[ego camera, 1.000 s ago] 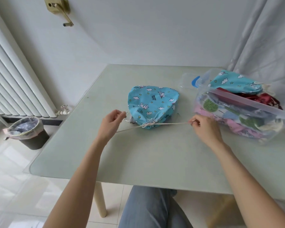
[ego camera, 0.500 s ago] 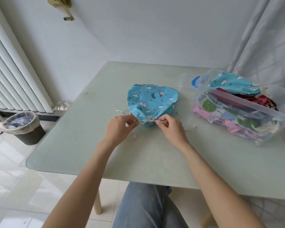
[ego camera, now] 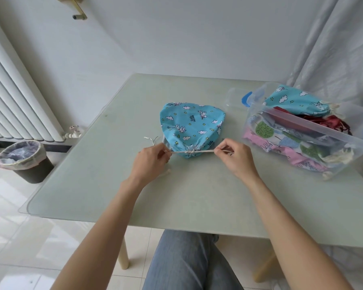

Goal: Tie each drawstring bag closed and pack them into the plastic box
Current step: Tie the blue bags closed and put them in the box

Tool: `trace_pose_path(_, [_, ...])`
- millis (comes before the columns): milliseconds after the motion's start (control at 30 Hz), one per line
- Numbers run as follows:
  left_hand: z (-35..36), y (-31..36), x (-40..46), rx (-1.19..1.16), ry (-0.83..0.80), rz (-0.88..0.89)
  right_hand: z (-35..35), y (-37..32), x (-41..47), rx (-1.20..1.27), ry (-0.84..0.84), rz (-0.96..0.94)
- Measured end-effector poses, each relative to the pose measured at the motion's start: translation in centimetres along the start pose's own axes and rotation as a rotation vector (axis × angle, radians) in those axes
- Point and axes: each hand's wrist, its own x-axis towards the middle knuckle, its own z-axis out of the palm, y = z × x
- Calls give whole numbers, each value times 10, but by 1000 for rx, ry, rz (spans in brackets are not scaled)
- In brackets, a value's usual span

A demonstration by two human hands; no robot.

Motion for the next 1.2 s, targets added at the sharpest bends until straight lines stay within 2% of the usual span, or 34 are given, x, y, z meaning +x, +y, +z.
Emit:
trace_pose_path(200, [0, -2, 0, 47, 38, 11, -5, 12, -7, -125, 18, -64])
trace_pose_path(333, [-1, -2, 0, 62, 6, -4, -11, 18, -5, -208, -167, -112])
trace_pose_path(433, [-7, -1, -2, 48, -60, 11, -12, 17, 0, -364, -260, -169])
trace_pose_path(567, [-7, 4, -2, -33, -90, -54, 9, -4, -2, -300, -313, -201])
trace_pose_path(667, [0, 8, -2, -82, -4, -86, 29, -10, -8, -325, -292, -195])
trace_pose_path(800, [1, 14, -2, -252, 63, -132, 27, -12, -9, -91, -204, -87])
trace_pose_path(933, [4, 17, -3, -108, 153, -143, 17, -11, -7, -188, -100, -78])
trace_pose_path(1100, [6, 11, -8, -130, 93, -153, 2, -18, -15, -346, -119, -102])
trace_pose_path(1200, [5, 12, -8, -196, 100, -148, -8, -38, -11, -175, -159, -214])
